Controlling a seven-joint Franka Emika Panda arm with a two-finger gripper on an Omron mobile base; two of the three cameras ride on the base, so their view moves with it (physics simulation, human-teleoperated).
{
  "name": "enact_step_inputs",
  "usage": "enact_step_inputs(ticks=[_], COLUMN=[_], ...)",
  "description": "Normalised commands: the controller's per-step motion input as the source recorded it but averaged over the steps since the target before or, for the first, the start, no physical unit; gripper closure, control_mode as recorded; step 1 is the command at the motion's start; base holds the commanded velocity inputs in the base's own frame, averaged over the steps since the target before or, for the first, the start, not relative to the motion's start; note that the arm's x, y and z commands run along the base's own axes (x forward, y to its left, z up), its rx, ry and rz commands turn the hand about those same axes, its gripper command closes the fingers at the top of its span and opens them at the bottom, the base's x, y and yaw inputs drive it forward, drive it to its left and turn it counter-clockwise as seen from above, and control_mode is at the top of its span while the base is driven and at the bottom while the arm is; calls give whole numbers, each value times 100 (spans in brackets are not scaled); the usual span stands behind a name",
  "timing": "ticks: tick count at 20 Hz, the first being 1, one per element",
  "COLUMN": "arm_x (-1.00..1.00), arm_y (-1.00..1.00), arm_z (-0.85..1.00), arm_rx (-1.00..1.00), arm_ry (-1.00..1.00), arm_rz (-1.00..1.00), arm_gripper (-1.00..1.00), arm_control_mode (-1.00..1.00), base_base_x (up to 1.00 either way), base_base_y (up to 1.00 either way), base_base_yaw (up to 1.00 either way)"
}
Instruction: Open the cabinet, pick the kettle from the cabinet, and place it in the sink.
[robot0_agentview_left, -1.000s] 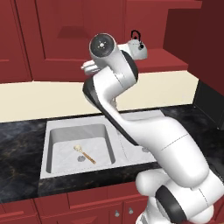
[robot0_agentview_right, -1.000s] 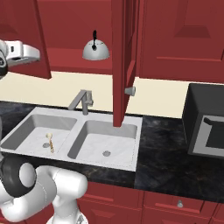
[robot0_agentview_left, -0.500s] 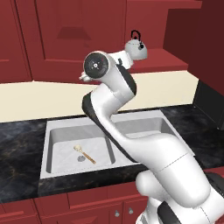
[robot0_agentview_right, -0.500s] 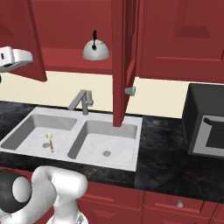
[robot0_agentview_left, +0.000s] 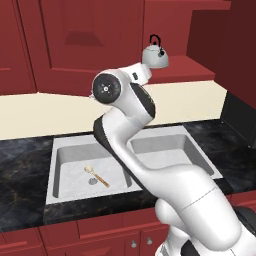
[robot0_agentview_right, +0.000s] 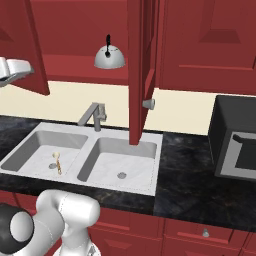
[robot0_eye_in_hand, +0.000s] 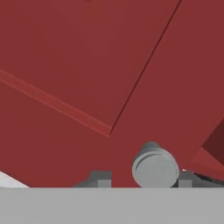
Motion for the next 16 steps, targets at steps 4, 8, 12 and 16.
enact_step_inputs(ticks=[4,8,12,16], arm_x=[-26,-25,-25,-25], arm_y=[61,58,55,55], arm_z=[13,10,7,7], arm_rx=[-8,-11,-12,-10], arm_ry=[-2,-7,-14,-14], arm_rz=[-1,-5,-9,-10], arm_gripper=[100,100,100,100], arm_control_mode=[-100,-100,-100,-100], base_base_x=[0,0,0,0], base_base_y=[0,0,0,0], base_base_yaw=[0,0,0,0])
